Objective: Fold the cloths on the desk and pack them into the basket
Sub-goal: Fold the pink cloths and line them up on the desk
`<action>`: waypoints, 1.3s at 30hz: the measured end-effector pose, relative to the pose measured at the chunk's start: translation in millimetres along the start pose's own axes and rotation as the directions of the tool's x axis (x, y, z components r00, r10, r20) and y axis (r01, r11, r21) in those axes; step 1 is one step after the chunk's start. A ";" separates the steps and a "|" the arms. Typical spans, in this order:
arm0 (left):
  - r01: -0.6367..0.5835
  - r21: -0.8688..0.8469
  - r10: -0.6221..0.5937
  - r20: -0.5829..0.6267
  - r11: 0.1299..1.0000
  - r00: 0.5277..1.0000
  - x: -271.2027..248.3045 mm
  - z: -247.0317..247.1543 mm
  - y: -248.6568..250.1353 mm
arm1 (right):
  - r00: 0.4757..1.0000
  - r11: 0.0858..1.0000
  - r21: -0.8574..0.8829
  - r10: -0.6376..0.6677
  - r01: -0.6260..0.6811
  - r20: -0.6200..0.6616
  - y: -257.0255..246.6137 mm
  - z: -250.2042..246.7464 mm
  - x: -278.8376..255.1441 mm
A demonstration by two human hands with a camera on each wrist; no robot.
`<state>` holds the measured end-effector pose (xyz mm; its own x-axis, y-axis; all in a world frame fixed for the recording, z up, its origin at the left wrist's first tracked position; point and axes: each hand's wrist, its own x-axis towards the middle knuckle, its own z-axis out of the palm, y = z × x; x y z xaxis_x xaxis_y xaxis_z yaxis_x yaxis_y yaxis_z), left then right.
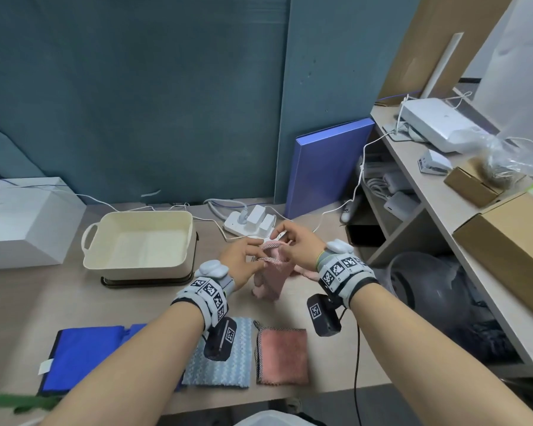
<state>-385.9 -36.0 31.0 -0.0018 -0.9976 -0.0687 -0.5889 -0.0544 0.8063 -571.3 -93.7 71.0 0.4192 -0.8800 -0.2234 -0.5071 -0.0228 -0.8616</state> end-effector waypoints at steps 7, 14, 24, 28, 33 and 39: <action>-0.022 -0.056 0.025 0.068 0.998 0.997 -8.1 -0.3 11.7 | 0.994 0.996 -0.083 -0.042 0.034 -0.098 -3.7 -2.0 5.6; -0.029 0.049 0.028 0.030 0.998 0.999 -2.3 -6.5 14.1 | 0.995 0.994 -0.062 -0.091 0.094 0.051 -7.4 -7.8 11.7; -0.106 0.110 0.088 0.150 0.988 0.985 5.0 -15.6 22.7 | 0.971 0.989 -0.058 -0.120 0.134 0.205 -6.7 -11.6 11.6; 0.006 0.128 -0.023 0.136 0.992 0.990 5.1 -10.9 21.7 | 0.972 0.984 -0.099 -0.124 0.146 0.198 -9.5 -15.2 8.1; 0.032 0.053 -0.032 -0.001 0.998 1.000 7.7 -25.4 29.8 | 0.985 0.931 -0.346 -0.065 0.118 0.162 -11.6 -30.5 3.1; 0.024 0.065 -0.020 -0.050 0.998 0.999 16.4 -44.9 41.8 | 0.982 0.759 -0.646 0.042 0.087 0.183 -29.1 -35.6 6.7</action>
<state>-374.2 -56.6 90.0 0.0509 -0.9972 -0.0555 -0.6404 -0.0753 0.7643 -580.6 -115.8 110.9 0.5278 -0.7786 -0.3393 -0.8343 -0.4006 -0.3787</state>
